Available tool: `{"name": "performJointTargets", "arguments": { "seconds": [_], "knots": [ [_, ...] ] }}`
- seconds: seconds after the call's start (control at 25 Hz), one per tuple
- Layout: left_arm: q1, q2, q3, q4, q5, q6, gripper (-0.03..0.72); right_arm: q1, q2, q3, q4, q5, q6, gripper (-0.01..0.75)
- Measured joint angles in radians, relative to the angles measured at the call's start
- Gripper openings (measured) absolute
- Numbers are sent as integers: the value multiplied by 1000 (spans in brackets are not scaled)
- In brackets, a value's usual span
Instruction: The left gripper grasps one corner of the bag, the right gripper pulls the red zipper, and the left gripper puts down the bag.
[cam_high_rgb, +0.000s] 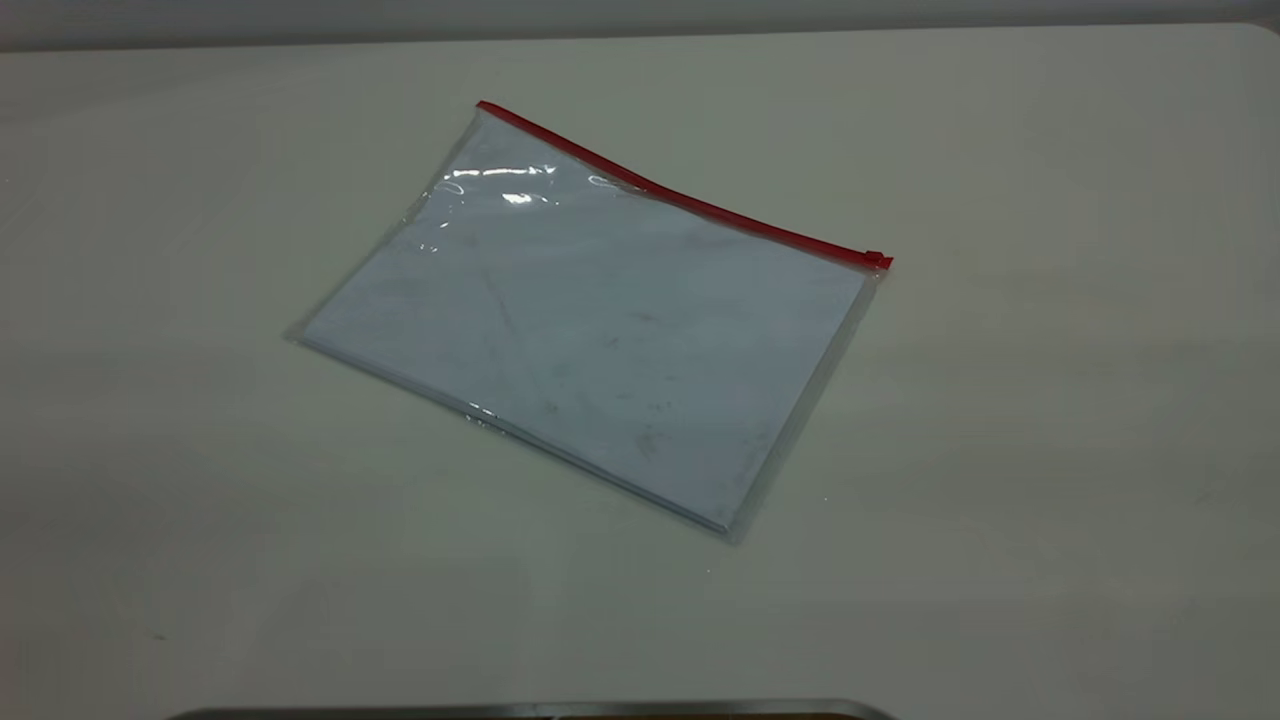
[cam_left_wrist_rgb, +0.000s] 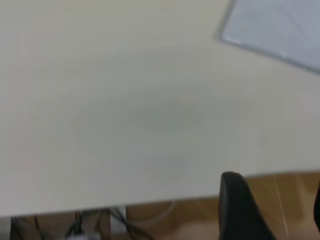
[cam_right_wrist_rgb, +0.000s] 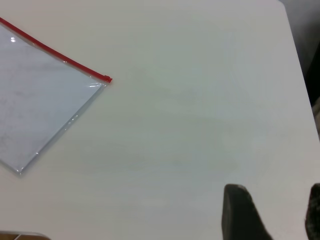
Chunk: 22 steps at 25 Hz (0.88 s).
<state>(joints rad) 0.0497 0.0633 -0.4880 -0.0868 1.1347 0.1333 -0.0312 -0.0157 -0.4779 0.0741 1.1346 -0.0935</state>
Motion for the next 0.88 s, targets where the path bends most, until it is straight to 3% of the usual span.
{"name": "performJointTargets", "arguments": {
  "seconds": [0.88],
  "knots": [
    [16, -82, -3, -1, 14, 0, 428, 0, 0, -3, 1, 1, 0, 355]
  ]
}}
